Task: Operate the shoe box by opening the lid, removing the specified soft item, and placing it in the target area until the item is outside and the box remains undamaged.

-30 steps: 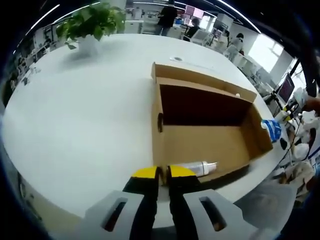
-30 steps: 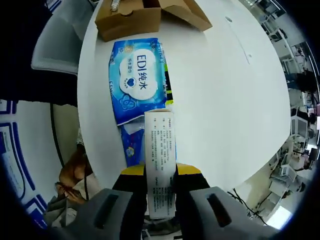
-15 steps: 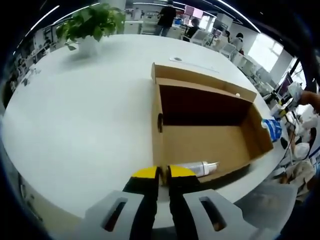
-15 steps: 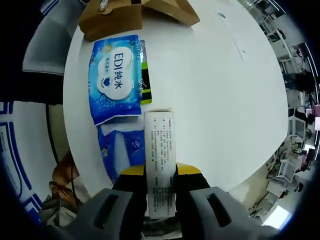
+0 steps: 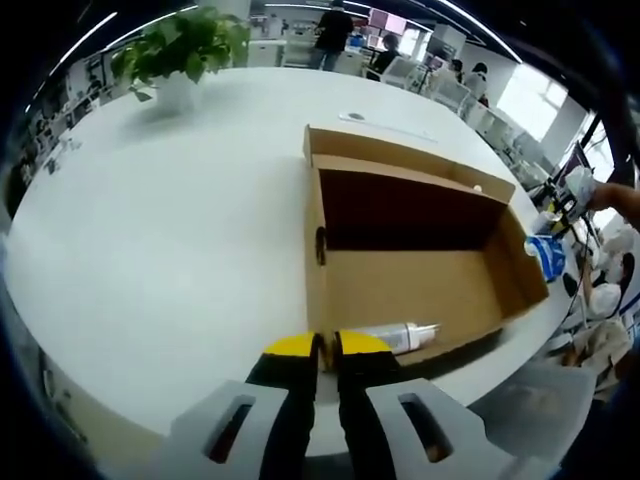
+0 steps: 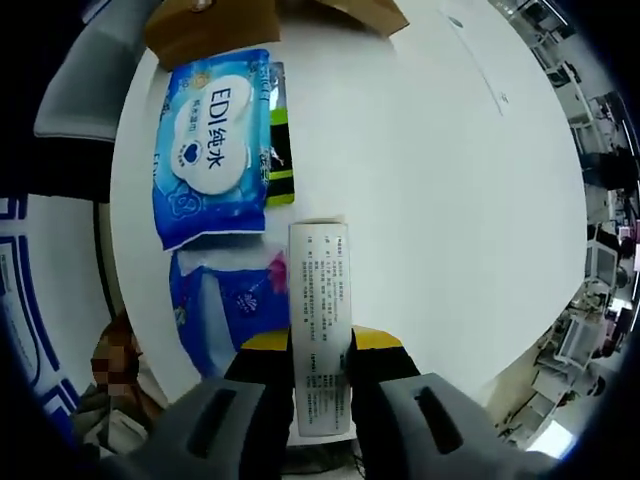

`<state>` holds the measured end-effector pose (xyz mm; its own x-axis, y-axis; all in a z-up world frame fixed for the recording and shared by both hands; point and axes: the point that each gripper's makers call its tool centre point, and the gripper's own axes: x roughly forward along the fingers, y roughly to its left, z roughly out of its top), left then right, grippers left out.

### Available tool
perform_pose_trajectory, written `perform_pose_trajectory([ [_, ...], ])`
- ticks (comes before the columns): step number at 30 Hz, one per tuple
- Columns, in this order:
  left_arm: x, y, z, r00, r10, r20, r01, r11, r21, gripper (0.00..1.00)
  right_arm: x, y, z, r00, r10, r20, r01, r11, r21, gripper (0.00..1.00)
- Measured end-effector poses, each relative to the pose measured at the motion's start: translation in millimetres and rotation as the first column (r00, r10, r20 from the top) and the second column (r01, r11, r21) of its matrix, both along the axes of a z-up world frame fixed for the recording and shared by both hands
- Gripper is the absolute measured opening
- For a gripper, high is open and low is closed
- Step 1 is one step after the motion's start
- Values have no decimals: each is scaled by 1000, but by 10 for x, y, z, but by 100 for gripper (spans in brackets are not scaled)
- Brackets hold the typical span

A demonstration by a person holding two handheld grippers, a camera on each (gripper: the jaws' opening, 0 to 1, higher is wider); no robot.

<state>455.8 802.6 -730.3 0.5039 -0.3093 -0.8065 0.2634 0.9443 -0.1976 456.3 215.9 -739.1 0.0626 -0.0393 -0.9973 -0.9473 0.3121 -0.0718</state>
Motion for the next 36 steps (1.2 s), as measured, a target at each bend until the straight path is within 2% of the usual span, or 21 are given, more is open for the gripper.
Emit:
perform_pose_trajectory([
  [11,-9,6,9,1000,6,4,-6,1000,1,3,-18,-53,-195,1000,12,-26,-12,1000,6,18],
  [21,-3,-2,10,1000,5,8,-5,1000,16,3,-28,-117,-256,999,19,-30,-19,1000,-7,18],
  [27,-4,6,8,1000,6,12,-6,1000,22,3,-16,-129,-246,1000,7,-25,-7,1000,-2,19],
  [31,-2,6,10,1000,11,12,-11,1000,20,3,28,-123,-206,1000,-5,6,4,1000,21,27],
  [36,-1,8,6,1000,11,16,-11,1000,18,3,5,-86,-100,1000,-15,24,14,999,32,27],
])
